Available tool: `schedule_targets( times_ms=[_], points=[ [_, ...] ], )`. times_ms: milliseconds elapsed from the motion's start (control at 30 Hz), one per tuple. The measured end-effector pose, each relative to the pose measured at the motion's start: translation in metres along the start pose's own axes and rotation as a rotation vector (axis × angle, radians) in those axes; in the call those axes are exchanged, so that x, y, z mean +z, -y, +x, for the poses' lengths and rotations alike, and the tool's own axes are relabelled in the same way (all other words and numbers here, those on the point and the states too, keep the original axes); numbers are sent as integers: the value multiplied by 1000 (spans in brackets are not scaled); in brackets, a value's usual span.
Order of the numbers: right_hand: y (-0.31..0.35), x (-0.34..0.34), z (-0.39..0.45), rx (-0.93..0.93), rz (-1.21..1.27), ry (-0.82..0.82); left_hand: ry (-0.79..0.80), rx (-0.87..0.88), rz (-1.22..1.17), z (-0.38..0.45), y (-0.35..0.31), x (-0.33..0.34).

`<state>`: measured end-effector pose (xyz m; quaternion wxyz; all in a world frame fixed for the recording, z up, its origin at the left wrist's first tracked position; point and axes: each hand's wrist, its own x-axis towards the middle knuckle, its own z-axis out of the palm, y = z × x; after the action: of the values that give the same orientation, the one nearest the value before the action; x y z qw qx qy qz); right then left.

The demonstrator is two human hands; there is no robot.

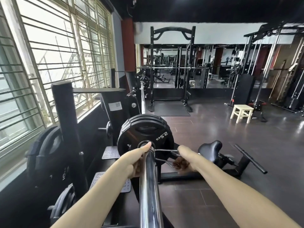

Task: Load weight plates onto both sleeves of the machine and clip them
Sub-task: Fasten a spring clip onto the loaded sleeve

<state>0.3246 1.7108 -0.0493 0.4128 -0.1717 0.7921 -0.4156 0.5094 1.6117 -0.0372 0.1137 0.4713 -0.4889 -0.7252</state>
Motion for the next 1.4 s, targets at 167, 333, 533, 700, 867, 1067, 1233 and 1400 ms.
schedule_targets(
  times_ms=[167, 333, 533, 700, 867, 1067, 1233, 1400],
  points=[
    [12, -2, 24, 4, -59, 12, 20, -47, -65, 18, -15, -3],
    [12, -6, 25, 4, -66, 72, 13, -12, -140, 18, -7, 5],
    [9, -20, 18, 48, 47, 214, -44, 45, -139, 10, 4, 13],
    [9, -22, 18, 98, 106, 289, -55, 65, -114, 6, 3, 16],
    [6, -12, 27, 107, 44, 299, -77, 123, -100, 15, 4, 17],
    [4, -6, 35, 39, 41, 179, -77, 201, -86, 20, 10, 20],
    [7, -5, 46, 11, 23, 128, -71, 228, -83, 24, 13, 15],
    [5, -6, 37, -16, 34, 113, -61, 238, -86, 10, 11, 23]
  ],
)
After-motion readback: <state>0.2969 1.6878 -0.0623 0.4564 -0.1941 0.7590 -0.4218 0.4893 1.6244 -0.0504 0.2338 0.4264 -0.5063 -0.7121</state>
